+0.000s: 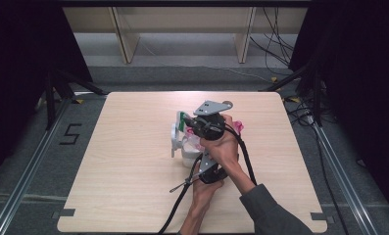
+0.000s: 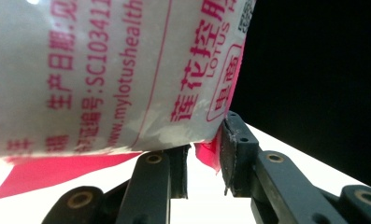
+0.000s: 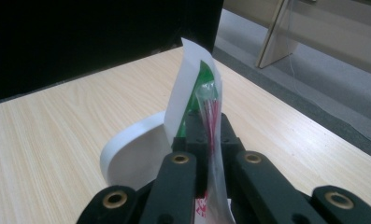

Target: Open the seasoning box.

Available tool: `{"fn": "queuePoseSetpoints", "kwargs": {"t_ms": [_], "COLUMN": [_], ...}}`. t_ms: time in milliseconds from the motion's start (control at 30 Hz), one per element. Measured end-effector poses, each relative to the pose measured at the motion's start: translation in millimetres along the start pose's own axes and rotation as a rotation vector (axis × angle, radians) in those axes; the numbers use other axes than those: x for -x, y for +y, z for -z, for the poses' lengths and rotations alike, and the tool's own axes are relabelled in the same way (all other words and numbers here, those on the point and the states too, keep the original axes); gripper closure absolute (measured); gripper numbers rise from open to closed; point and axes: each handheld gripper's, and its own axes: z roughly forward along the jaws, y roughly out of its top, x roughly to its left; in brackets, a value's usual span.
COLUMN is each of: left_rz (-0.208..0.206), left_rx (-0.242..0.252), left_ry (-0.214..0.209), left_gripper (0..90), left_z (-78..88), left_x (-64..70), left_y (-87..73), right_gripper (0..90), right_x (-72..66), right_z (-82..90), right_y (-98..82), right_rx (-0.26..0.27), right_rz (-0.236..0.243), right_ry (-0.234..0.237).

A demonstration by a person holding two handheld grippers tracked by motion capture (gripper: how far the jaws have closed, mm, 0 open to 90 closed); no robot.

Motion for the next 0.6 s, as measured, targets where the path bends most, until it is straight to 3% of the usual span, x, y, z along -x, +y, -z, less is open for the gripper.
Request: {"fn": "queuePoseSetpoints", "kwargs": {"t_ms": [33, 67, 100, 167, 200, 333, 433, 533, 600], "left_rz": [0.064, 0.067, 0.006, 0.006, -0.001, 0.003, 0.013, 0.003, 0.011], "left_rx": [0.053, 0.055, 0.003, 0.019, -0.002, 0.002, 0.021, 0.000, 0.025], "left_ry": [-0.025, -0.021, 0.002, -0.008, 0.000, 0.003, -0.015, 0.004, -0.015], "left_gripper": [73.5, 73.5, 73.5, 73.5, 73.5, 73.5, 73.6, 73.5, 73.5], "left_z": [-3.3, -3.3, 0.1, -1.3, 0.1, 0.1, -1.4, 0.1, -1.7], "left_x": [4.6, 4.9, 0.3, -0.1, -0.2, 0.2, 0.7, 0.2, 0.5], "left_y": [-0.5, -0.1, 0.6, -0.1, 0.2, 0.8, -0.3, 0.7, -0.4], "right_gripper": [88.8, 88.8, 88.8, 88.9, 88.8, 88.9, 88.9, 88.9, 88.9], "right_x": [-0.1, 0.1, 0.1, -0.3, 0.0, 0.2, 1.2, 0.2, 1.0], "right_z": [-0.2, -0.3, 0.7, -0.1, -0.1, -0.2, -0.2, 0.9, 0.0], "right_y": [0.0, 0.2, 0.5, 0.4, 0.3, 0.8, 0.8, 0.5, 0.4], "right_rx": [-0.001, 0.001, 0.001, 0.013, 0.001, 0.009, 0.017, 0.000, 0.019], "right_rz": [0.002, 0.002, -0.014, -0.011, -0.009, -0.010, 0.004, -0.011, 0.005], "right_ry": [-0.001, 0.002, 0.000, -0.005, 0.001, -0.007, -0.007, -0.002, -0.007]}}
